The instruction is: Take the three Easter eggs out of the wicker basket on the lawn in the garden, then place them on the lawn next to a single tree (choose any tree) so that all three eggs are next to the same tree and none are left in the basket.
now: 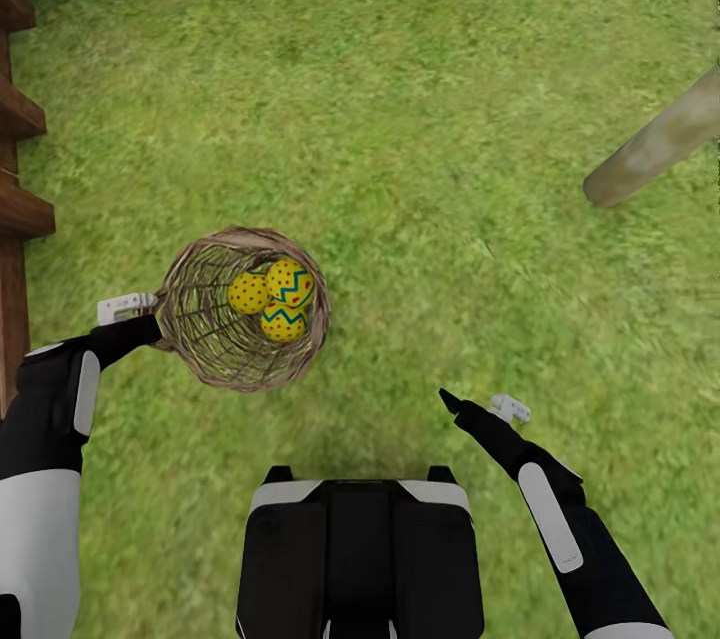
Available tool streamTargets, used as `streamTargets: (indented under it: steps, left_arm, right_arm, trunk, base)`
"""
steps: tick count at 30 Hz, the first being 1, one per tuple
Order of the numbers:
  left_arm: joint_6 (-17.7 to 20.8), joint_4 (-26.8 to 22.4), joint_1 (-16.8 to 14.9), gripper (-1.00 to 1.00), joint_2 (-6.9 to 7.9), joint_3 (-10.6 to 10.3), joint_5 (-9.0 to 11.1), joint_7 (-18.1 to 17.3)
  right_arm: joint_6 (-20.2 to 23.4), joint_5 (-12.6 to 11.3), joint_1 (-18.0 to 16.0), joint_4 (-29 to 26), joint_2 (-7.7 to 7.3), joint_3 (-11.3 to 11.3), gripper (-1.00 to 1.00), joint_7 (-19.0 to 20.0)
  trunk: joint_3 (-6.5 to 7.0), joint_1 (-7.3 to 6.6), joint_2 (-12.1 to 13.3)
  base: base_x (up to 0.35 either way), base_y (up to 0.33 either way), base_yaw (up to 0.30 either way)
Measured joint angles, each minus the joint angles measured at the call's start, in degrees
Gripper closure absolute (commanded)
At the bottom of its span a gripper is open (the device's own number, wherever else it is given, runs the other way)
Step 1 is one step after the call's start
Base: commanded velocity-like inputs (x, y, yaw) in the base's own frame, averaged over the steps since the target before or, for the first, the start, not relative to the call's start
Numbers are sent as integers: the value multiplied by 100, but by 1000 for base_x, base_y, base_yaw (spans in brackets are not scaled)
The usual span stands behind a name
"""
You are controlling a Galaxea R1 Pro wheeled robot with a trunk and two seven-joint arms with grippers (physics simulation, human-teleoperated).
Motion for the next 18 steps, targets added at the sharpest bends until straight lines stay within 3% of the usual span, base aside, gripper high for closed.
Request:
streamTargets:
  steps: [18]
  left_arm:
    - [22, 0, 0, 100, 0, 112, -19, 2]
  right_arm:
    - [0, 5, 0, 9, 14, 5, -100, -9]
  trunk:
    - [157, 0, 0]
  base:
    - [-22, 4, -86]
